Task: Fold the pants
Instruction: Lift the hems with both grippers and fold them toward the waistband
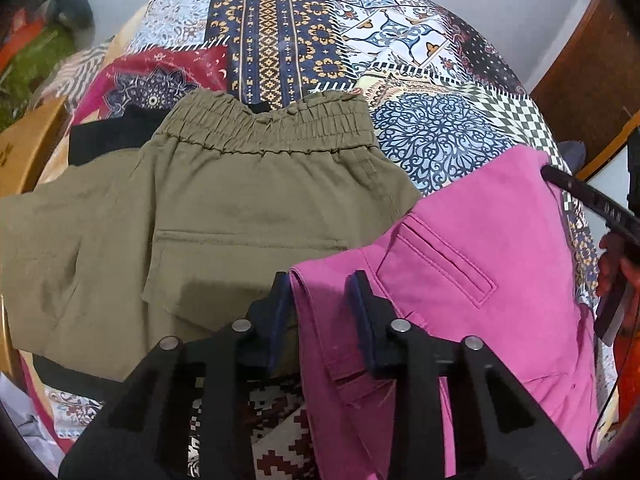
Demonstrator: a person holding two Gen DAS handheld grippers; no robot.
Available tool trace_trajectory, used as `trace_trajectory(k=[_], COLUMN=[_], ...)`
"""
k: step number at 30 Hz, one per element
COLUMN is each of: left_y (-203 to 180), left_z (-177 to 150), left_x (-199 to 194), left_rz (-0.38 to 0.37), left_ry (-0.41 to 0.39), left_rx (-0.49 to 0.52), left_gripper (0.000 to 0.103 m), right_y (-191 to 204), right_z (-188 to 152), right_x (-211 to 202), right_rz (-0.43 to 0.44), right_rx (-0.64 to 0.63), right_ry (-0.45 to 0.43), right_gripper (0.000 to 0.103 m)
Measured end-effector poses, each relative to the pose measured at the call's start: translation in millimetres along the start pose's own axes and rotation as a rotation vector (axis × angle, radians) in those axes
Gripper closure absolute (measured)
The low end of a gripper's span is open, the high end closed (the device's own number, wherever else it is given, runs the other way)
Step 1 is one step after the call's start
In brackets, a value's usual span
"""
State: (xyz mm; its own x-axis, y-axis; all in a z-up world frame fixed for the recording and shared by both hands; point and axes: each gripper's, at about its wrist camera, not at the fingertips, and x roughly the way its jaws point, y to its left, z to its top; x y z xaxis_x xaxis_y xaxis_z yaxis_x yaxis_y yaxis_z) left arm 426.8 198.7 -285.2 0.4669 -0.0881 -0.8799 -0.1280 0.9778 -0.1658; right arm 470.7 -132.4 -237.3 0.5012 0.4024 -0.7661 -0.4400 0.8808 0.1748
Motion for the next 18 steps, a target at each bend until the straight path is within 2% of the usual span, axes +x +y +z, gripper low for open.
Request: trace_trajectory(k=[3, 5, 7, 8, 10, 13, 18], left_y=[-4.8, -6.8, -9.8, -10.8, -13.4, -13.5, -17.0], left_z=[-0.6, -1.1, -1.3, -1.5, -1.1, 2.8, 11.8], left_x=[-1.1, -2.0, -4.1, -6.0, -12.5, -30.0, -78.4], left_rz=[0.026, 0.048, 0.071, 0.081, 0.103, 0.123, 0.107], left_ry=[-0.012, -0.02, -0.031, -0.038, -0.053, -0.09, -0.172], left_rx=[0.02, 0.028, 0.043, 0.05, 0.062, 0.063, 0.057], left_gripper=[0.085, 0.088, 0.091, 0.092, 0.093, 0.094, 0.094], right_y=[-1.9, 1.3, 8.5, 12.0, 18.8, 22.8, 21.3], right_z=[3.1, 5.3, 8.3, 9.0, 11.0, 13.5, 26.8], right_x=[3.0, 3.9, 4.6, 4.6, 4.5, -4.1, -56.0], right_rz=[0.022, 0.019, 0.001, -0.005, -0.029, -0.043, -0.033], right_rx=[0.039, 0.034, -0.001, -0.018, -0.059, -0.081, -0.066], right_ry=[-0.019, -0.029, -0.03, -0.025, -0.014, -0.022, -0.109], right_gripper=[0.052, 0.066, 0.089, 0.094, 0.099, 0.1, 0.1])
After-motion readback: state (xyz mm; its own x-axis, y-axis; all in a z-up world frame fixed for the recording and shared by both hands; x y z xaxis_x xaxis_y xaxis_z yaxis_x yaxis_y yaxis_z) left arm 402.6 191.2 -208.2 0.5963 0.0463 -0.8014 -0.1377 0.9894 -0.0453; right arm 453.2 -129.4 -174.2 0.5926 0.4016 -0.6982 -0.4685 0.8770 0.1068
